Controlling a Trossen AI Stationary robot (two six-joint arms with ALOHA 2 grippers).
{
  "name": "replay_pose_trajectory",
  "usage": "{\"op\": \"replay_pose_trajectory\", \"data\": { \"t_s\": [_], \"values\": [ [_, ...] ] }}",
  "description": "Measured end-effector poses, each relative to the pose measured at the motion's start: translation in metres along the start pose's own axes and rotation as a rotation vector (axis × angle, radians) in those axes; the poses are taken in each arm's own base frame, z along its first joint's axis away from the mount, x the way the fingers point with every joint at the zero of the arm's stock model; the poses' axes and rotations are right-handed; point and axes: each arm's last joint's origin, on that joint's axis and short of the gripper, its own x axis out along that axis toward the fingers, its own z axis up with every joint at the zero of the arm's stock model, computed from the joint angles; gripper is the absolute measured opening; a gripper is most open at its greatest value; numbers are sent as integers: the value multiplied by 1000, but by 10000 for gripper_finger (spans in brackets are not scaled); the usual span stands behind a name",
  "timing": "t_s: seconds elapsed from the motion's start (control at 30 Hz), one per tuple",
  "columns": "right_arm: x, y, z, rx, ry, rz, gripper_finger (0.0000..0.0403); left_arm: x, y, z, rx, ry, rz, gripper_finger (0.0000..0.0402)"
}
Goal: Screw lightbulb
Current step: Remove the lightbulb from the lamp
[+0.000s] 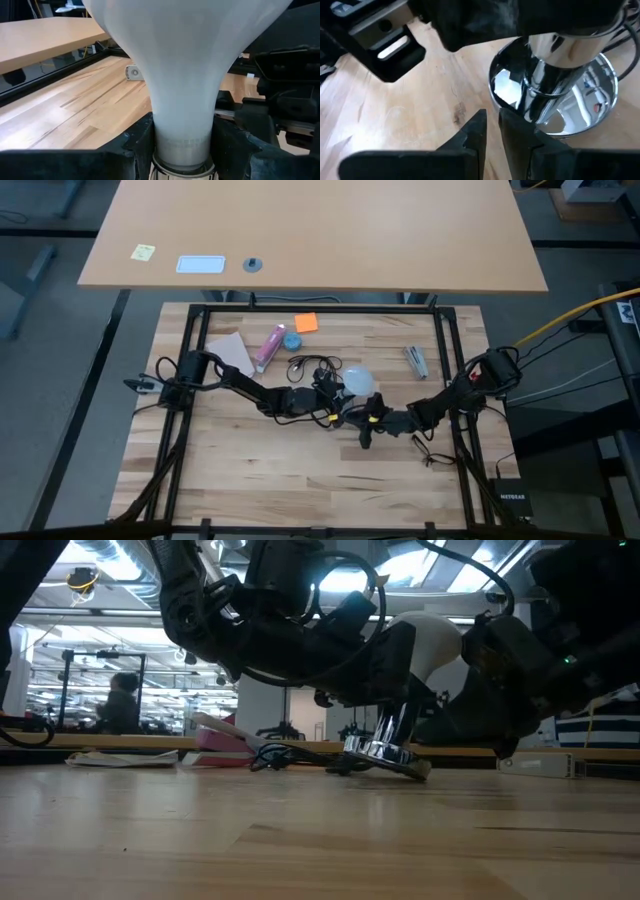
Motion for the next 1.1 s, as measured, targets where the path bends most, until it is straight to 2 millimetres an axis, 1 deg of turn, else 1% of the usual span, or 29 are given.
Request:
{"op": "replay_pose_trajectory", "data": {
  "t_s": [0.23, 0.4, 0.57, 0.73, 0.9, 1.1],
  "values": [
    [0, 0, -1, -3, 10, 6, 60, 0, 0, 0, -13, -2, -6, 153],
    [0, 0, -1, -3, 9, 4, 60, 0, 0, -1, -75, 9, -6, 153],
    [0, 0, -1, -3, 8, 1, 60, -2, -5, -3, -145, 39, -61, 153],
    [0, 0, -1, -4, 9, 0, 60, -4, -10, -4, -119, 56, -107, 153],
    [0, -1, -2, -18, 24, -3, 60, -5, -11, -5, -111, 63, -108, 153],
    [0, -3, -1, -91, -25, -80, 60, -5, -10, -6, -96, 91, -99, 153]
  ]
}}
